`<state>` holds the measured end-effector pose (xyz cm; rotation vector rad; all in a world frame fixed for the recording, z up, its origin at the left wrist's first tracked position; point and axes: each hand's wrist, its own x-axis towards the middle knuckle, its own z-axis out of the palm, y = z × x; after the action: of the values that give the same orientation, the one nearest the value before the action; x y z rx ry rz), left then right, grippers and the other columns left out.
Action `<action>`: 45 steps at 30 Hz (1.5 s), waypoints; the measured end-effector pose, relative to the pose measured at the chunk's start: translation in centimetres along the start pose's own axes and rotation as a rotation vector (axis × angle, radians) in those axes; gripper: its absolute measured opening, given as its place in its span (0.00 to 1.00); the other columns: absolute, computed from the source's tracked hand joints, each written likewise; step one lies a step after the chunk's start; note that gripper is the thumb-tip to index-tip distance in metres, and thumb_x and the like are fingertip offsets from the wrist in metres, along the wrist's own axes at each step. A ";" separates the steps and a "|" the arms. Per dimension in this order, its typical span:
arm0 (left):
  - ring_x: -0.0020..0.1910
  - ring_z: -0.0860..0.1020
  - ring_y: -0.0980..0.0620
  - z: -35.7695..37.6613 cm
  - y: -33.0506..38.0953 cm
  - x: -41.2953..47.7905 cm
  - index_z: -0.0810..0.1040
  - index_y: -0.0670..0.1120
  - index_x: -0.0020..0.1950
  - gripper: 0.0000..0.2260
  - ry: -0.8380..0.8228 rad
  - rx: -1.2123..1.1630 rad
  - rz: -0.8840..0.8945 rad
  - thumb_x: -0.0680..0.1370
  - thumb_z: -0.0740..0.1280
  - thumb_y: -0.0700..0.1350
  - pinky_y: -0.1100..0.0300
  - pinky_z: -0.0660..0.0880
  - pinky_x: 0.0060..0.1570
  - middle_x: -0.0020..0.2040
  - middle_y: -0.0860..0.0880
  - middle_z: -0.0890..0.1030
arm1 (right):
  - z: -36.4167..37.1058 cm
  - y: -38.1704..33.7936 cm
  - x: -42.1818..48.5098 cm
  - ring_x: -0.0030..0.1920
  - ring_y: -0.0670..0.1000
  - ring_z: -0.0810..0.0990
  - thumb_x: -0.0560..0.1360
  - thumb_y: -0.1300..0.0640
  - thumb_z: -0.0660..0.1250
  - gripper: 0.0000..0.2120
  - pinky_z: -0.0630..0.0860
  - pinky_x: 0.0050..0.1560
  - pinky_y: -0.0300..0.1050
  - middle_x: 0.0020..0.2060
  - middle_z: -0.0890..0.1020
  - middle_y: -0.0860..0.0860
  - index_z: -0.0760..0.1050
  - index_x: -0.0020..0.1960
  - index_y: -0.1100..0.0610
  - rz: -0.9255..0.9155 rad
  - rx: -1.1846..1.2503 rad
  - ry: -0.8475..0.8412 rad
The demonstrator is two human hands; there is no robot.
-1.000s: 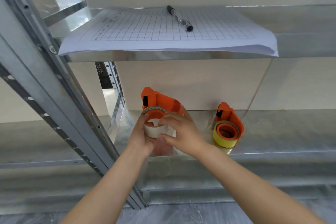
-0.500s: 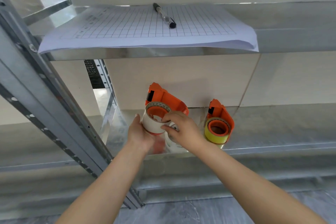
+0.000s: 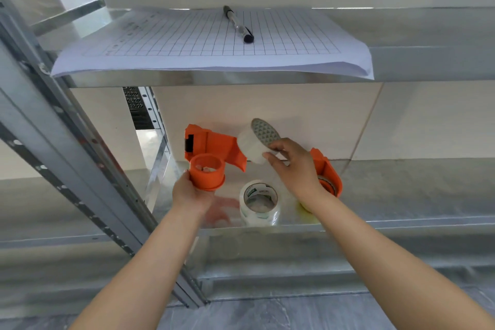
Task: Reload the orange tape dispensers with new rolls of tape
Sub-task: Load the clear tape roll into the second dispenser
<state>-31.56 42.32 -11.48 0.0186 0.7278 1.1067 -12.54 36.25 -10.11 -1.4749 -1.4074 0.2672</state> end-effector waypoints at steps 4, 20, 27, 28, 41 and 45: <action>0.39 0.77 0.54 -0.7 1.0 -0.1 0.69 0.50 0.68 0.16 0.027 -0.045 0.016 0.84 0.49 0.47 0.63 0.77 0.42 0.42 0.48 0.77 | 0.4 3.1 1.5 0.46 0.46 0.75 0.73 0.58 0.69 0.06 0.69 0.46 0.29 0.44 0.80 0.49 0.77 0.48 0.58 0.081 -0.170 -0.070; 0.64 0.74 0.55 -2.6 2.5 -0.2 0.64 0.45 0.73 0.20 -0.012 -0.062 -0.027 0.83 0.52 0.51 0.61 0.67 0.69 0.68 0.45 0.74 | 3.8 9.6 2.6 0.45 0.58 0.79 0.75 0.62 0.65 0.03 0.71 0.45 0.47 0.43 0.81 0.59 0.75 0.44 0.62 0.175 -0.408 -0.533; 0.63 0.72 0.53 -3.1 2.3 0.2 0.64 0.43 0.72 0.20 0.007 -0.061 -0.021 0.83 0.51 0.51 0.57 0.69 0.68 0.72 0.44 0.70 | 3.3 8.8 2.6 0.59 0.56 0.76 0.76 0.65 0.60 0.11 0.68 0.60 0.45 0.57 0.79 0.58 0.76 0.56 0.62 0.124 -0.366 -0.581; 0.62 0.74 0.52 -3.1 2.2 0.1 0.64 0.44 0.72 0.20 0.014 -0.045 -0.024 0.83 0.51 0.51 0.57 0.72 0.65 0.70 0.44 0.72 | 3.1 8.1 2.5 0.60 0.54 0.75 0.77 0.64 0.60 0.12 0.67 0.61 0.44 0.59 0.78 0.56 0.75 0.59 0.60 0.099 -0.334 -0.551; 0.40 0.80 0.51 -2.9 1.0 -0.3 0.65 0.45 0.71 0.19 0.054 0.026 -0.004 0.84 0.50 0.51 0.57 0.81 0.37 0.54 0.44 0.79 | 4.4 5.8 -5.5 0.61 0.54 0.74 0.74 0.46 0.61 0.17 0.65 0.64 0.43 0.57 0.80 0.51 0.75 0.55 0.56 -0.118 -0.611 -0.773; 0.42 0.79 0.52 -3.7 0.7 0.0 0.65 0.45 0.72 0.19 0.066 0.003 -0.023 0.84 0.50 0.50 0.59 0.77 0.41 0.54 0.44 0.79 | 4.2 5.2 -5.4 0.56 0.56 0.76 0.74 0.48 0.63 0.15 0.69 0.54 0.44 0.52 0.81 0.54 0.76 0.54 0.58 -0.046 -0.547 -0.710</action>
<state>-34.16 41.43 -14.11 -0.0238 0.7868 1.0880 -14.07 35.01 -18.53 -1.8838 -2.2066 0.4269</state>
